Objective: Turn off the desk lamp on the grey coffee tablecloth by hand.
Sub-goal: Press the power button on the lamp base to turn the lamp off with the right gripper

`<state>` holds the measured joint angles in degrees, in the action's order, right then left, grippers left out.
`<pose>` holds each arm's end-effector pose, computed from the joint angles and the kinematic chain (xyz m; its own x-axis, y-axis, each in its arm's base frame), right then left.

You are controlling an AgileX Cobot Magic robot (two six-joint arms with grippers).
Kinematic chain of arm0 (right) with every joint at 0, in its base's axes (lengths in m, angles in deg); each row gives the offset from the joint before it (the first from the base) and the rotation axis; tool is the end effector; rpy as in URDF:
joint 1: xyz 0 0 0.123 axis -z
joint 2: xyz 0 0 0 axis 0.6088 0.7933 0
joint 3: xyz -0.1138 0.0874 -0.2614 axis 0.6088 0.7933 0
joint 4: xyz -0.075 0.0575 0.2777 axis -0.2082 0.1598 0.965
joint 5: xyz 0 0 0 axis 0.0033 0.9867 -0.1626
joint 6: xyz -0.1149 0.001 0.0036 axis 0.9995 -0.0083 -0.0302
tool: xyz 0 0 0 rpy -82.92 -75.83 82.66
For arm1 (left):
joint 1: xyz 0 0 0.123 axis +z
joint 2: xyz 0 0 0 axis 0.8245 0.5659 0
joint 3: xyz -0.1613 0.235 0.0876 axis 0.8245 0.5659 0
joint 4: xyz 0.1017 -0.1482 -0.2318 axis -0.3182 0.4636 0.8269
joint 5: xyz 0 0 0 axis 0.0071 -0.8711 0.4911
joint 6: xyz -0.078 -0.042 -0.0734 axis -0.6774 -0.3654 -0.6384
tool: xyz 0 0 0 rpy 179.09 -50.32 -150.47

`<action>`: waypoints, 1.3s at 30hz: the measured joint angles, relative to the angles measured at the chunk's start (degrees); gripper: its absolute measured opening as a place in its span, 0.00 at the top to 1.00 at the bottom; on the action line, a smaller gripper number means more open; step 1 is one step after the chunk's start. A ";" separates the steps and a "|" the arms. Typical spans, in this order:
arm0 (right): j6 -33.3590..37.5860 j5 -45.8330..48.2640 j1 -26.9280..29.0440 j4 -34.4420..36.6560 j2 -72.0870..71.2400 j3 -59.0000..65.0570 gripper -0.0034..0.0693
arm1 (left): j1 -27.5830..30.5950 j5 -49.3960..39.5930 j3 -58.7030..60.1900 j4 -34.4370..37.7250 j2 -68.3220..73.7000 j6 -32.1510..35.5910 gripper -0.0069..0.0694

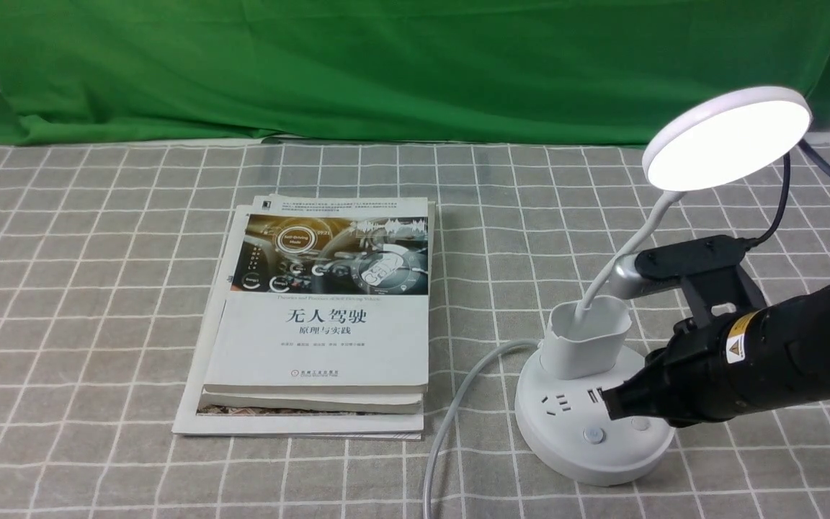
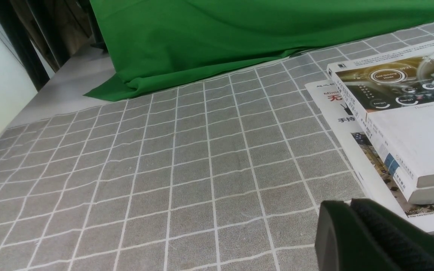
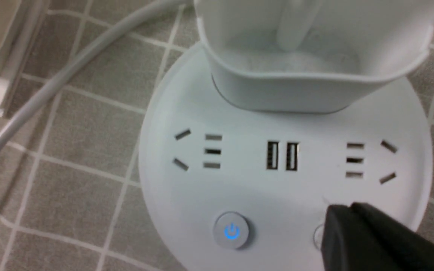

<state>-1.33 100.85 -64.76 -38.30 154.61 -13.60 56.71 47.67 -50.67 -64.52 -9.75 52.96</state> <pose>0.2865 0.1476 0.1642 -0.8172 -0.3027 -0.4905 -0.3741 0.9260 0.0518 0.1082 0.0039 0.1851 -0.1578 0.2745 -0.9485 0.0089 0.9609 0.2766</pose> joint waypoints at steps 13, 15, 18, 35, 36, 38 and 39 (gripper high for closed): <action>1.18 -1.90 0.00 0.00 5.18 0.28 0.89 | 0.00 0.00 0.00 0.00 0.00 0.00 0.88; 1.18 -2.75 0.00 0.00 6.57 -0.42 0.89 | 0.00 0.00 0.00 0.00 0.00 0.00 0.88; 1.18 -2.77 0.00 0.00 7.00 -0.82 0.89 | 0.00 0.00 0.00 0.00 0.00 0.00 0.88; 1.18 -3.03 0.00 0.00 0.77 0.01 0.88 | 0.00 0.00 0.00 0.00 0.00 0.00 0.88; 1.18 -3.17 0.00 0.00 0.94 0.51 0.88 | 0.00 0.00 0.00 0.00 0.00 0.00 0.88; 1.18 -3.44 0.00 0.00 1.86 1.65 0.88 | 0.00 0.00 0.00 0.00 0.00 0.00 0.88; 1.18 -3.50 0.00 0.00 2.45 2.10 0.88 | 0.00 0.00 0.00 0.00 0.00 0.00 0.88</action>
<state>-0.15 97.35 -64.76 -38.30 157.06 -11.50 56.71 47.67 -50.67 -64.52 -9.75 52.96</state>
